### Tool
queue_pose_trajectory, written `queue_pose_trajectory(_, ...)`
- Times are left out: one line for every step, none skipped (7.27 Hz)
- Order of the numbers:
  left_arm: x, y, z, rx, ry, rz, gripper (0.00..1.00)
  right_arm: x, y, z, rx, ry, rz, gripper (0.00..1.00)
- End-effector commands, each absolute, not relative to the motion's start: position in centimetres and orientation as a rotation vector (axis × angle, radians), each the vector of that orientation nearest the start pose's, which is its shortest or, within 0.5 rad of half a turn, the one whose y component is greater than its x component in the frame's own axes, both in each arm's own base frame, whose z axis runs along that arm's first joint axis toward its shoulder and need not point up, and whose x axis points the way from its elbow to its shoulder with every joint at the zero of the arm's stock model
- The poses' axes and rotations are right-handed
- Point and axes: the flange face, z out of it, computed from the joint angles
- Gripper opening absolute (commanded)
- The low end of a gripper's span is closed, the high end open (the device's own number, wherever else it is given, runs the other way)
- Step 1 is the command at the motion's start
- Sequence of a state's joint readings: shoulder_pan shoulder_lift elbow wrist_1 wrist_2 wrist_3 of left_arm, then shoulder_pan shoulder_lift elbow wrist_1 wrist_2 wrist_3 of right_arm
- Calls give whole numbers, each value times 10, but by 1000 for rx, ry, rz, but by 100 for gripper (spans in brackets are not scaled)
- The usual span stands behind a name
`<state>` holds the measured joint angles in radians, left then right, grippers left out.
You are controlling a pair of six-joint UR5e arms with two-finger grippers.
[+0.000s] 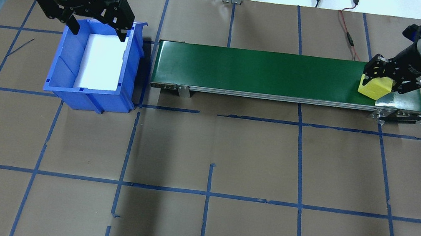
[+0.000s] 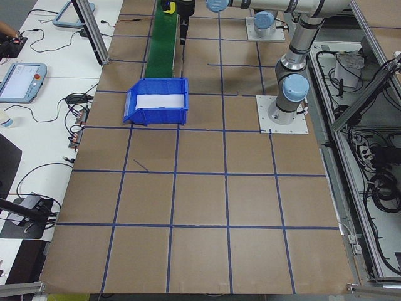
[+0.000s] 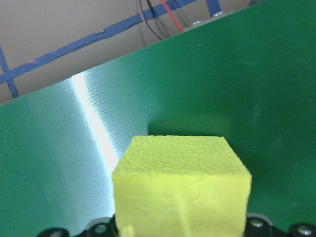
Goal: Move block left to right into plate
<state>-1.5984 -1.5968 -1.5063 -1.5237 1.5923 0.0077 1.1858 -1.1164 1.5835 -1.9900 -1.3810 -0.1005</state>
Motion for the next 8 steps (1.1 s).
queue_pose_trajectory(-145, -507, 512, 54, 3118, -132, 100, -126, -614, 312, 189, 3157, -5, 22)
queue_pose_trajectory(-145, -507, 512, 54, 3118, -132, 100, -182, -577, 308, 201, 3141, 159, 21)
queue_pose_trajectory(-145, -507, 511, 53, 3116, -130, 100, -239, -542, 293, 142, 3084, 234, 21)
queue_pose_trajectory(-145, -507, 511, 53, 3116, -130, 100, -290, -509, 296, 87, 3075, 253, 20)
queue_pose_trajectory(-145, -507, 511, 54, 3116, -127, 100, -356, -463, 295, 81, 3059, 243, 20)
queue_pose_trajectory(-145, -507, 511, 54, 3116, -127, 100, -391, -418, 279, 161, 3019, 280, 19)
queue_pose_trajectory(-145, -507, 511, 54, 3116, -127, 100, -428, -362, 260, 251, 3020, 330, 16)
queue_pose_trajectory(-145, -507, 511, 54, 3116, -127, 100, -445, -320, 241, 310, 2991, 327, 16)
